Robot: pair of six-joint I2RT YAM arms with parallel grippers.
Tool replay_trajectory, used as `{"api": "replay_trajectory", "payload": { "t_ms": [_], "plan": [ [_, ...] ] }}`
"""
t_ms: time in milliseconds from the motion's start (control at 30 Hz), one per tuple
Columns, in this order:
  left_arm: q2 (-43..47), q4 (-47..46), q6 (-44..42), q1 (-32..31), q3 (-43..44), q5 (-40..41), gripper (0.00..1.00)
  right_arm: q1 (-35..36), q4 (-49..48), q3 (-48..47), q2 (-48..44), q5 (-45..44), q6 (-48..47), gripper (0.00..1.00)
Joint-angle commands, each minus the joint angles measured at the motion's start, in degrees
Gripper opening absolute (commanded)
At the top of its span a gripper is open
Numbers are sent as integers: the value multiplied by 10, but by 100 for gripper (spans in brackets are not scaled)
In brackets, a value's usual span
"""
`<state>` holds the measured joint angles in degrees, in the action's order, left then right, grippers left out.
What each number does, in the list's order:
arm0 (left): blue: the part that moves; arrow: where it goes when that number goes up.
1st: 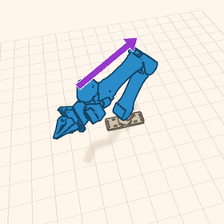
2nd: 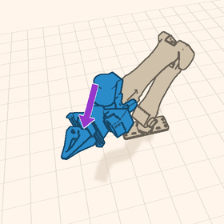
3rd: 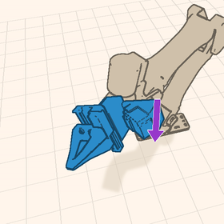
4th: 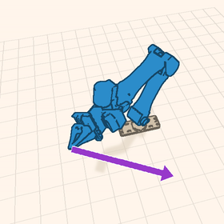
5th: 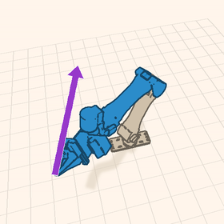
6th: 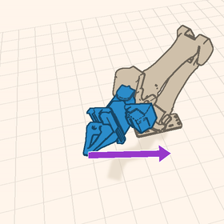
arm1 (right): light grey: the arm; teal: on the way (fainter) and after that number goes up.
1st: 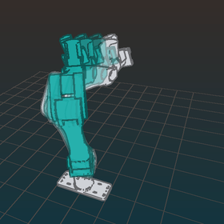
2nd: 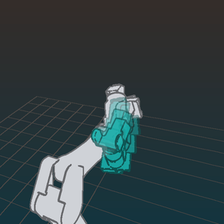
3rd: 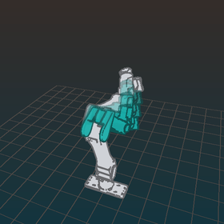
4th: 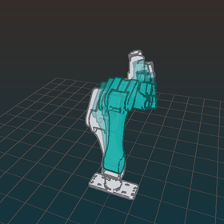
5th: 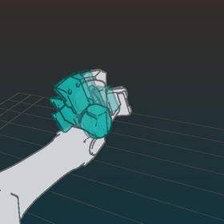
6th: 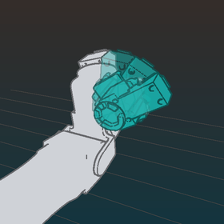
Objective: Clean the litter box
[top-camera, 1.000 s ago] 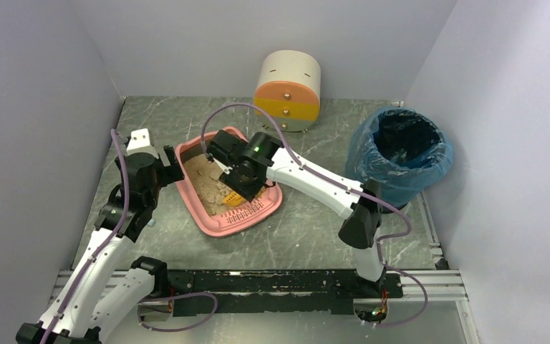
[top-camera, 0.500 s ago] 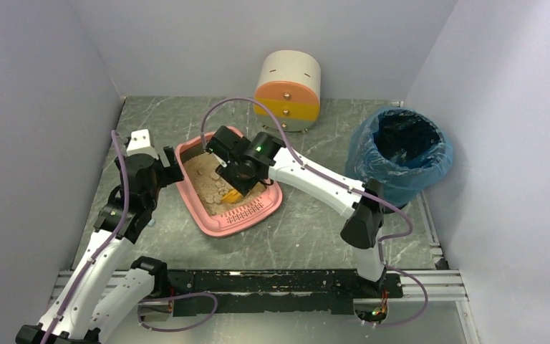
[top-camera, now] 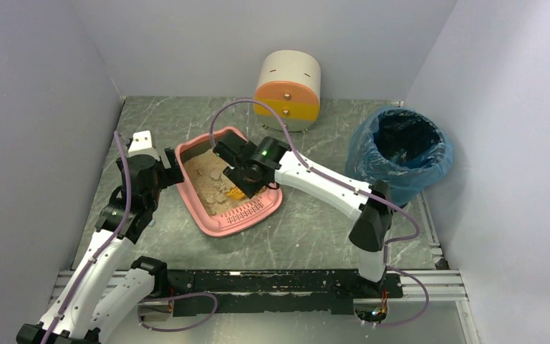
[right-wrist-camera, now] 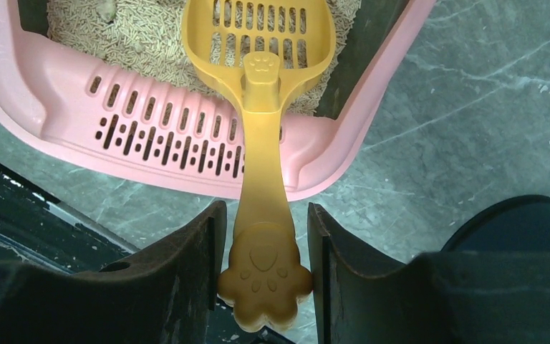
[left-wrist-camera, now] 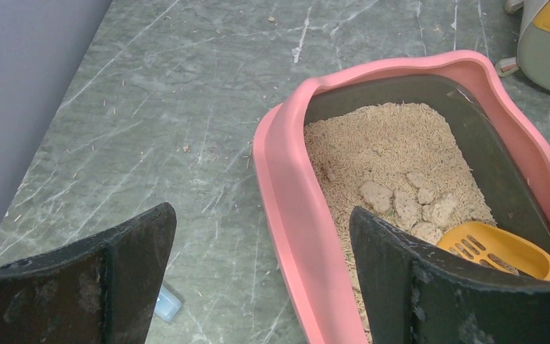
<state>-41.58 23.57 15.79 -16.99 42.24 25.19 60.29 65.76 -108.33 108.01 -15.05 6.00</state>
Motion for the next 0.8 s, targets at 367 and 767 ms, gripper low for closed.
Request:
{"api": "replay_trajectory", "payload": {
  "t_ms": [367, 767],
  "plan": [
    [-15, -18, -10, -3, -6, -30, 93, -25, -195, 142, -44, 57, -15, 0],
    [-24, -20, -9, -3, -9, -42, 92, -28, -278, 291, -99, 75, -24, 15]
  ]
}}
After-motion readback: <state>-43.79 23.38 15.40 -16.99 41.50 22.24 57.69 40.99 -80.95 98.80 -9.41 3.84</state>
